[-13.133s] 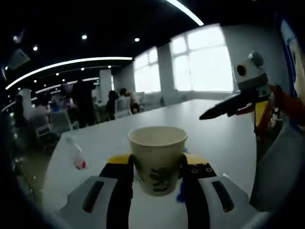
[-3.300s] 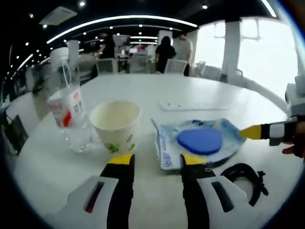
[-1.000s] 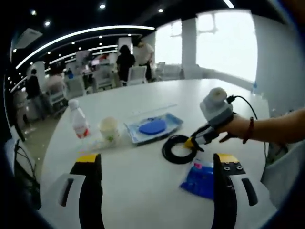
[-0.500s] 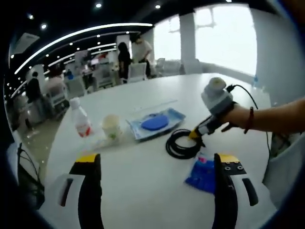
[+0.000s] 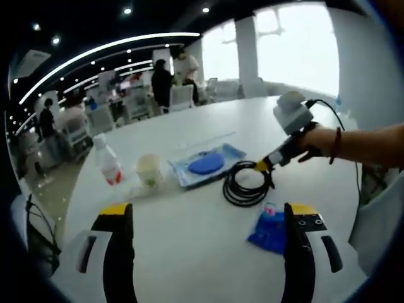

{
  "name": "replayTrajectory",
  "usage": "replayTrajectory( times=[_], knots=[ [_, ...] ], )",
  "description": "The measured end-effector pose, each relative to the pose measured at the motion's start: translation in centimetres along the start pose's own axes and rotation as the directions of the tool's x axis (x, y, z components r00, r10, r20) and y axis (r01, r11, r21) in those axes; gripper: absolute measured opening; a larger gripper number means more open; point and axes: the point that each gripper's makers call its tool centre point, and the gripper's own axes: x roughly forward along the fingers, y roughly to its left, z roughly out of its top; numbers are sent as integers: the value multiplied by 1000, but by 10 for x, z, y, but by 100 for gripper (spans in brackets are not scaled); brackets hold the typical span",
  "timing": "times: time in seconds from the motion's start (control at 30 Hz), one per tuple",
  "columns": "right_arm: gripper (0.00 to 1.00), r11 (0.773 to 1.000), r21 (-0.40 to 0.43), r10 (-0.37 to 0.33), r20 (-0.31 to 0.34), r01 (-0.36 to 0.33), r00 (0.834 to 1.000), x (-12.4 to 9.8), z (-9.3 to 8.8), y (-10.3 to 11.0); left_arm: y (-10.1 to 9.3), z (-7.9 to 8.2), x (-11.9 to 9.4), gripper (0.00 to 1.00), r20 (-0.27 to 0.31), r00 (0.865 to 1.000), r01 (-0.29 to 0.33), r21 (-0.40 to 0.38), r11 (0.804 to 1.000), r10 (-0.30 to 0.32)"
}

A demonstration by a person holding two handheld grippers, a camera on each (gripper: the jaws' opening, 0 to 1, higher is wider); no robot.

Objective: Arrange the tabletop items into an orderly group along one side of the table until the central work area is clear of visible clutter.

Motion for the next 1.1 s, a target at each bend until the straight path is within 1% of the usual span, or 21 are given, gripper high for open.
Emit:
replayTrajectory(
  times=[0.13, 0.2, 0.27, 0.37, 0.47, 0.6, 0.7, 0.8, 0.9, 1.0, 1.1],
  knots=[
    [5, 1000, 28, 5, 20, -5, 1000, -12, 8, -6, 0, -1, 0, 96, -7, 1000, 0, 7, 1000, 0],
    [5, 998, 56, 11, 34, -13, 999, -18, 13, -11, 1, -1, 0, 97, -8, 1000, -3, 7, 1000, 3],
    [5, 997, 72, 18, 33, -21, 999, -24, 12, -13, 1, 0, -1, 97, -5, 1000, -2, 11, 1000, 2],
    [5, 997, 74, -5, 31, 3, 999, -30, 8, -24, 0, 0, 0, 97, -6, 1000, 0, 14, 1000, 0],
    [5, 994, 106, -19, 27, 16, 999, -33, 2, -34, -2, -1, 0, 97, -9, 1000, 5, 16, 1000, -5],
    [5, 988, 151, -26, 17, 23, 1000, -30, -7, -44, -2, 0, -1, 98, -6, 1000, 7, 19, 1000, -6],
    [5, 982, 187, -38, -2, 37, 999, -25, -17, -51, -1, 0, -2, 98, -6, 1000, 5, 16, 1000, -5],
    [5, 976, 215, -35, -15, 37, 999, -21, -25, -53, 2, 1, -2, 98, -7, 1000, -1, 15, 1000, 1],
    [5, 976, 213, -39, -27, 44, 999, -17, -31, -55, 2, -1, -2, 98, -12, 1000, -3, 11, 1000, 3],
    [6, 964, 264, -27, -39, 36, 999, -12, -38, -56, 1, -3, -2, 98, -24, 1000, 3, 15, 1000, -3],
    [6, 967, 249, -42, -40, 51, 998, -9, -42, -57, 2, -3, -2, 98, -20, 1000, -1, 13, 1000, 1]
  ],
)
